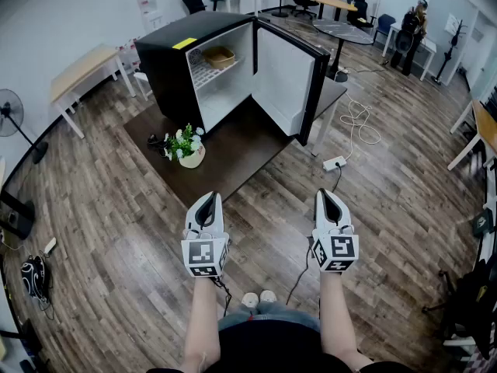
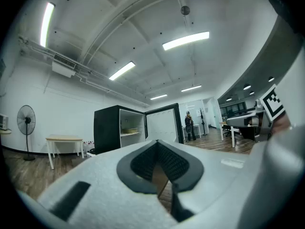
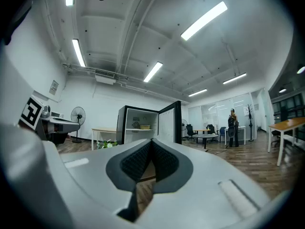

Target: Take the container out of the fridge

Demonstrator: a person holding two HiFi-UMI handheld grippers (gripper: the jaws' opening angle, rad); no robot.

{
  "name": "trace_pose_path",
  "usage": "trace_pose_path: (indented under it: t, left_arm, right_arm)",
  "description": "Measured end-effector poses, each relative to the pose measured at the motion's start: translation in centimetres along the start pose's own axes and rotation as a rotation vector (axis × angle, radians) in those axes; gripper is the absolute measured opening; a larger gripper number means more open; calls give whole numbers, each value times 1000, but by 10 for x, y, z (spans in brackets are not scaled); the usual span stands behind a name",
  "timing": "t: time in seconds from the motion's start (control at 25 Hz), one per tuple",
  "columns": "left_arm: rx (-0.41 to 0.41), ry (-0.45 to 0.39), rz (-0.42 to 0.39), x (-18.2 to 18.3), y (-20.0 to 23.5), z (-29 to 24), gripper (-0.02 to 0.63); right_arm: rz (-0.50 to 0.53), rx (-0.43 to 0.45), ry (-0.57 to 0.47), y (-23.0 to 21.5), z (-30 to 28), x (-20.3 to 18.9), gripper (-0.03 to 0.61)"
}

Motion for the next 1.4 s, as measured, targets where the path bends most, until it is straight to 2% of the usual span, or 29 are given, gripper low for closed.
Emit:
trace_pose_path:
  t: [0.72, 1.4]
  left_arm:
    - [-19, 7, 10, -6, 7, -4, 6]
    - [-88, -20, 7, -10, 40, -14, 6]
  right_arm:
    - [-3, -29, 6, 6, -1, -2, 11]
    - [-5, -56, 5, 46, -18, -5, 11]
Point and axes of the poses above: the fingertips, and each gripper's own axes: z backward along the fingers, y to its left, x out of its top, the point moved 8 cm from there along z, backward along the fingers, and after that the axes turned 10 degrees about y, right-handed, at the moved point
